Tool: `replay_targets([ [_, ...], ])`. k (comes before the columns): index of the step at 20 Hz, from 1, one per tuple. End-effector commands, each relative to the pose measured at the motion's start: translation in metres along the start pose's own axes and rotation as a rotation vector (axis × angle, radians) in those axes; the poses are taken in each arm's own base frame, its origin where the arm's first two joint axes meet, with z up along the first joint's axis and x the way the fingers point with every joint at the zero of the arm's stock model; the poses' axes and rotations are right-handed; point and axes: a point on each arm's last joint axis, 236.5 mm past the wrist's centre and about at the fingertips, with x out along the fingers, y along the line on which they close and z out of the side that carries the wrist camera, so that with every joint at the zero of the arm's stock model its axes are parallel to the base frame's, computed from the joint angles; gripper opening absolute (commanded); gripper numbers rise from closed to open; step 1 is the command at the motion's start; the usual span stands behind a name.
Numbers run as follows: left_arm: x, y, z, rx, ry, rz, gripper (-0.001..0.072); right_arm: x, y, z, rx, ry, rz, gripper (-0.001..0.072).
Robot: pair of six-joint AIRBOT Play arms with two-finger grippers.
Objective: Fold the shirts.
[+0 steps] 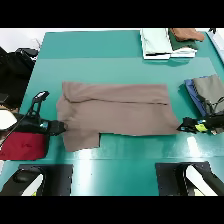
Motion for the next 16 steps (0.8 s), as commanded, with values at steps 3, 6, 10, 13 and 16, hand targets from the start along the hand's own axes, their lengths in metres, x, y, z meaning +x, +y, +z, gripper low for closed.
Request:
replay_targets([
  [3,-0.025,-0.001,-0.034,0.032,0.054,0.023,0.0020,-0.044,-0.009,-0.008,-0.041,-0.080,-0.152,0.0014],
  [6,-0.023,0.015,0.016,0.067,-0.071,0.101,0.0021,-0.051,-0.002,0.027,-0.036,-0.120,-0.111,0.0014],
  [10,-0.003,0.026,0.095,0.080,-0.188,0.141,0.0021,-0.038,0.016,0.091,-0.134,-0.121,-0.107,0.0014],
  [13,0.024,0.039,0.139,0.069,-0.195,0.170,0.0022,-0.019,0.027,0.135,-0.121,-0.111,-0.098,0.0014],
  [16,0.046,0.046,0.174,0.064,-0.215,0.177,0.0023,-0.003,0.040,0.163,-0.132,-0.077,-0.064,0.0015],
])
